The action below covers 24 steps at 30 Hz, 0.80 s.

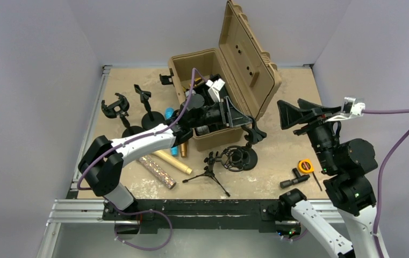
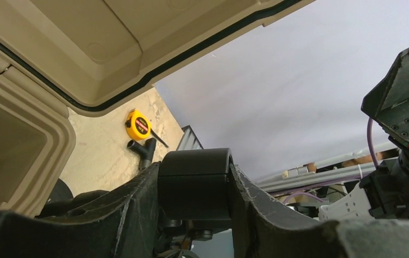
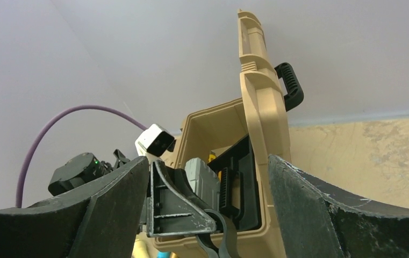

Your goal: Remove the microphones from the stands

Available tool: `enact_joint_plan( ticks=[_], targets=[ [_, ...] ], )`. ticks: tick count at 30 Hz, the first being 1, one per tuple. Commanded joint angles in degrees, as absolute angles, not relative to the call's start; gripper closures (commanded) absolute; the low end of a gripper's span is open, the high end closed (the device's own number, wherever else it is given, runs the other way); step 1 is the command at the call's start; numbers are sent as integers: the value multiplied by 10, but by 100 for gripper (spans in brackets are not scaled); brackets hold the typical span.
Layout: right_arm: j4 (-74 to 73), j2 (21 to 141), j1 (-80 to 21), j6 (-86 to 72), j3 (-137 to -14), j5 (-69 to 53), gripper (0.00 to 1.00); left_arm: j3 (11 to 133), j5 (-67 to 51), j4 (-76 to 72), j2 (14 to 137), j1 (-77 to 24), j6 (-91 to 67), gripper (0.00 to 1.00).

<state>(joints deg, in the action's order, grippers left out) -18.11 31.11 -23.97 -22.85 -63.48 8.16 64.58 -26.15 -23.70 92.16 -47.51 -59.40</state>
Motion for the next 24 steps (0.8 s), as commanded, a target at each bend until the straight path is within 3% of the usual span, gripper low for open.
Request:
enact_joint_plan(
  ticks=[1, 12, 16, 18, 23, 24],
  targets=[
    [-160, 318, -240, -219, -632, 89, 21, 599, -207, -115, 956, -477, -500, 100],
    [-155, 318, -240, -219, -623, 88, 21, 579, -169, -101, 969, -499, -487, 100],
    [-146, 317, -240, -219, -623, 87, 21, 642, -156, -20, 954, -499, -454, 100],
    [-133, 319, -241, -216, -625, 88, 21, 707, -152, 72, 956, -498, -437, 85],
    [-77, 340, -241, -202, -637, 90, 20, 815, -134, 168, 928, -495, -406, 30],
    [-71, 346, -241, -203, -644, 110, 20, 840, -132, 186, 922, -492, -398, 24]
  ],
)
